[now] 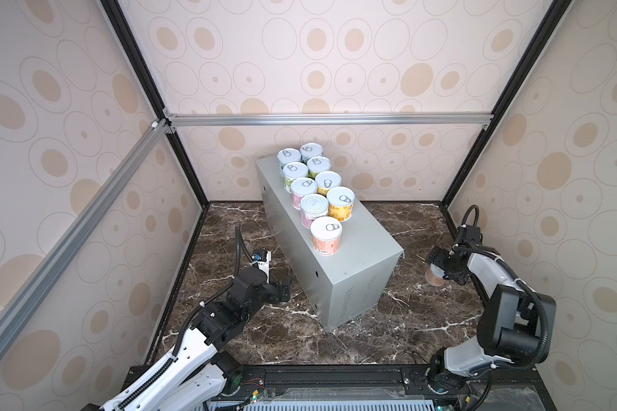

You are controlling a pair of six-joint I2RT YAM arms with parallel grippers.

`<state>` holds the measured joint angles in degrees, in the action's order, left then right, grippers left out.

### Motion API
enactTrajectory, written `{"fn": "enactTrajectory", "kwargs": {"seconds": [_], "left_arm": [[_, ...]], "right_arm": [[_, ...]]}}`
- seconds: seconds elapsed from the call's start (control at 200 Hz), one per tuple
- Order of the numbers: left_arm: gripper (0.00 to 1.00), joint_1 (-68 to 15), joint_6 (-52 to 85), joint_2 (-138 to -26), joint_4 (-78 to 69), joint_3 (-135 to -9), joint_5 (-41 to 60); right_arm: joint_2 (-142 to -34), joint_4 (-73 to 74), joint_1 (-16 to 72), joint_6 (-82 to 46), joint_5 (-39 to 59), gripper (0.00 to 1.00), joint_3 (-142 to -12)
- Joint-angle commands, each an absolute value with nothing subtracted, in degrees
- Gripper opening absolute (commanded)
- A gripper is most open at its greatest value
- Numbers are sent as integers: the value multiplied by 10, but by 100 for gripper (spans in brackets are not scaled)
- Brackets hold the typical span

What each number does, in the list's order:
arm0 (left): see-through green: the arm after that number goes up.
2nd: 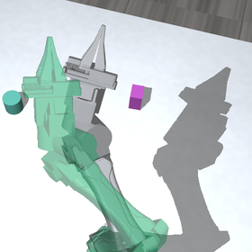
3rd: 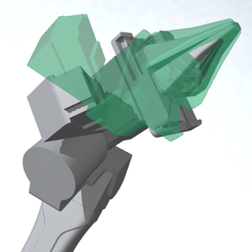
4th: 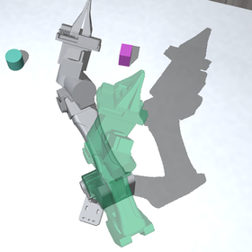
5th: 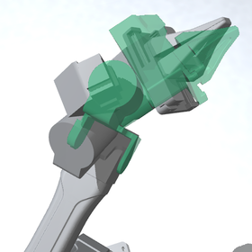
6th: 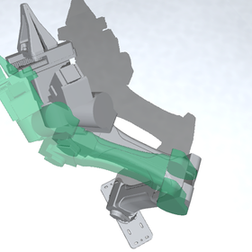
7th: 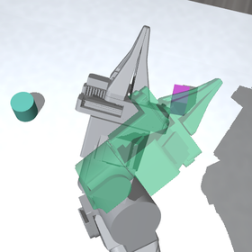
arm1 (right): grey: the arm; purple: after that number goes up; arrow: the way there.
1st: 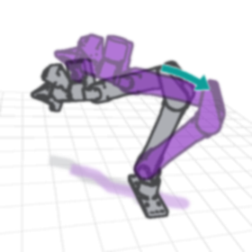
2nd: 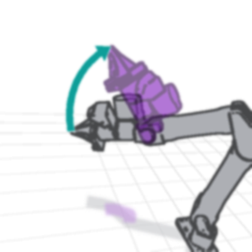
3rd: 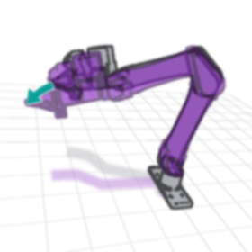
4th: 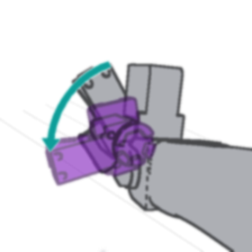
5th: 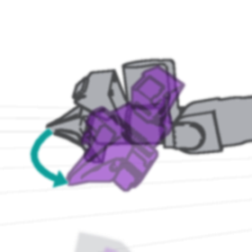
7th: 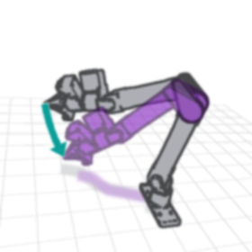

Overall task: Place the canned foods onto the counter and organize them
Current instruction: 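Lower the right gripper onto the orange-labelled counter can and close around it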

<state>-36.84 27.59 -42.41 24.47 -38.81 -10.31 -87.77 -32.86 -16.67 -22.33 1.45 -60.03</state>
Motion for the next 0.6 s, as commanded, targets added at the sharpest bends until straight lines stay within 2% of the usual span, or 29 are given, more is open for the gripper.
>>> {"fn": "enactTrajectory", "kwargs": {"seconds": [0.0,0.595], "left_arm": [[99,-364,269,-417,239,-388,-98],[99,-364,269,-422,241,-388,-98]], "right_arm": [[-885,-372,-167,-206,-8,99,-638],[-975,-366,-172,-213,14,99,-689]]}}
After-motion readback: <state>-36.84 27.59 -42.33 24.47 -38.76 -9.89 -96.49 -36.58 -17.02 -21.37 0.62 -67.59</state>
